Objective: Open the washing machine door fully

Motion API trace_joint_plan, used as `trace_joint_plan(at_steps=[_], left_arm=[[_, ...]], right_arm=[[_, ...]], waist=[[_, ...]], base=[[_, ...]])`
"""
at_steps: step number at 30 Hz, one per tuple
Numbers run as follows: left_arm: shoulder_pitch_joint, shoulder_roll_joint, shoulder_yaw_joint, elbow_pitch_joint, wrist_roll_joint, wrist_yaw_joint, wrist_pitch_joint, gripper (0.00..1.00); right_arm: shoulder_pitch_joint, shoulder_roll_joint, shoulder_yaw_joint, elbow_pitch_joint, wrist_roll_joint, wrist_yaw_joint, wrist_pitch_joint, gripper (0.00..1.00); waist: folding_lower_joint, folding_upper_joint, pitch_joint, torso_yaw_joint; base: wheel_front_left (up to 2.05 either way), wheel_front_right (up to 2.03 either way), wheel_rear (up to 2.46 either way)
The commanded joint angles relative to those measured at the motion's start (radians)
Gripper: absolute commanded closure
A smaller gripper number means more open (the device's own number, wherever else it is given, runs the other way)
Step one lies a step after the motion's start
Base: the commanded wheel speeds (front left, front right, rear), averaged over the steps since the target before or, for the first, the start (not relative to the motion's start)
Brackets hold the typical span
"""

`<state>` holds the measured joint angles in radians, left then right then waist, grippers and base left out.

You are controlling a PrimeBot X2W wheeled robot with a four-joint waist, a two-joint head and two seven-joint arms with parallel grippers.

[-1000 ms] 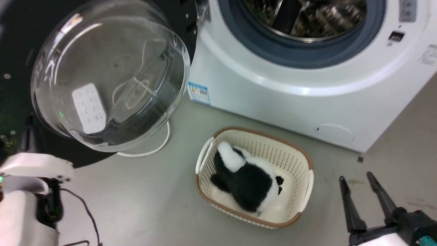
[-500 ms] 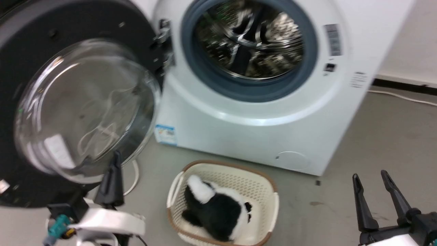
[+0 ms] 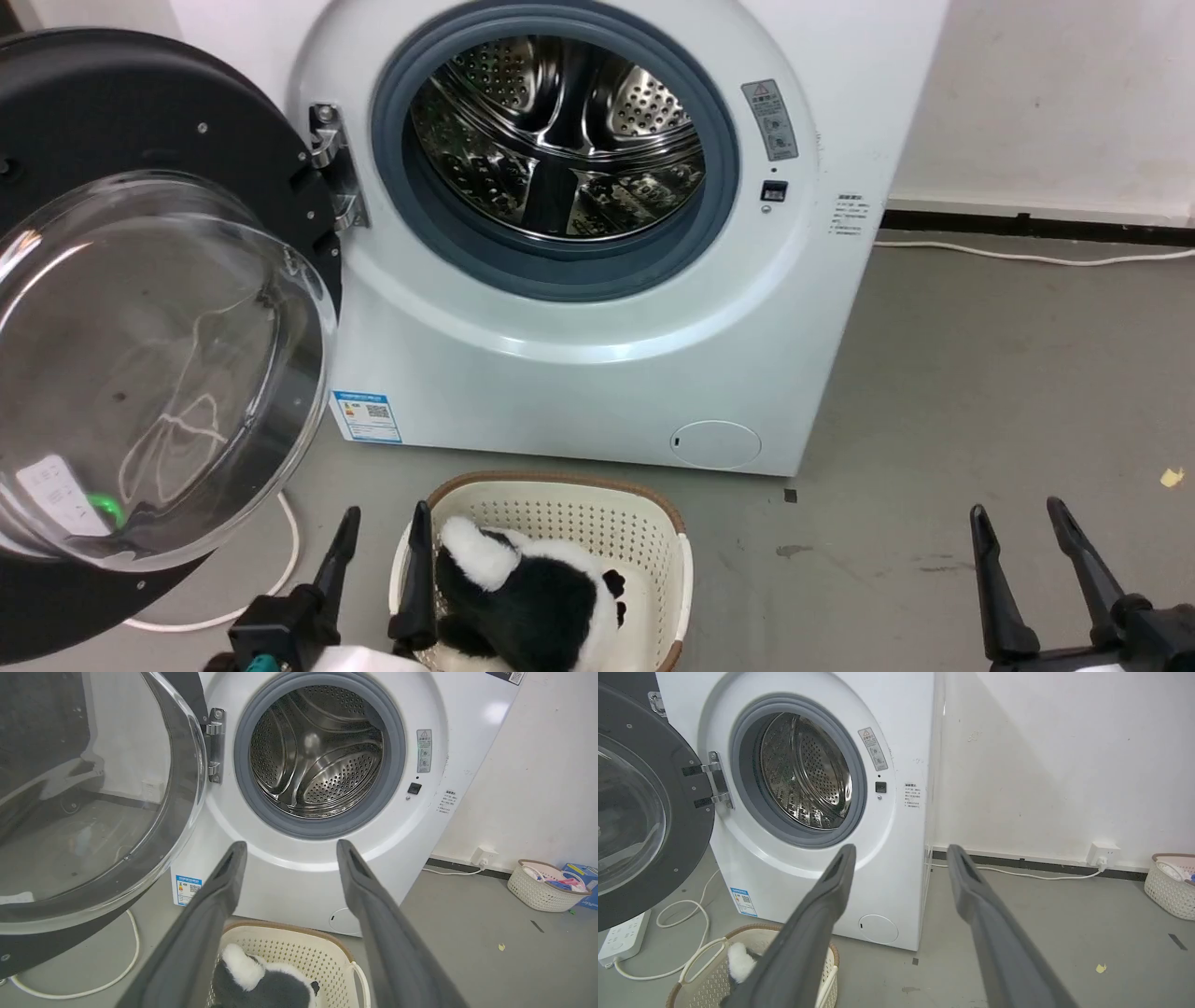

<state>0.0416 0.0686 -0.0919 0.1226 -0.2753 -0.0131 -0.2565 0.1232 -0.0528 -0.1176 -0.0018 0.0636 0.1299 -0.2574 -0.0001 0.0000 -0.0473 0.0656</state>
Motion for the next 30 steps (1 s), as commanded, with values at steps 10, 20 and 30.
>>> trace_joint_plan(at_steps=[10,20,30], left_arm=[[0.029,-0.015,-0.021,0.060,0.047,0.009,-0.005,0.00],[0.013,-0.017,-0.023,0.072,0.098,0.030,-0.005,0.00],[0.019,-0.019,-0.021,0.077,0.098,0.030,0.001,1.00]], right_arm=[[0.014,0.003,0.004,0.045,0.019,0.001,-0.004,0.00],[0.006,0.003,0.006,0.068,0.032,0.001,-0.004,0.00],[0.000,0.000,0.007,0.071,0.032,0.000,0.001,1.00]], waist=[[0.0001,0.0000,0.002,-0.011],[0.0001,0.0000,0.008,-0.012],[0.0001,0.0000,0.007,-0.010]], base=[[0.00,0.00,0.00],[0.00,0.00,0.00],[0.00,0.00,0.00]])
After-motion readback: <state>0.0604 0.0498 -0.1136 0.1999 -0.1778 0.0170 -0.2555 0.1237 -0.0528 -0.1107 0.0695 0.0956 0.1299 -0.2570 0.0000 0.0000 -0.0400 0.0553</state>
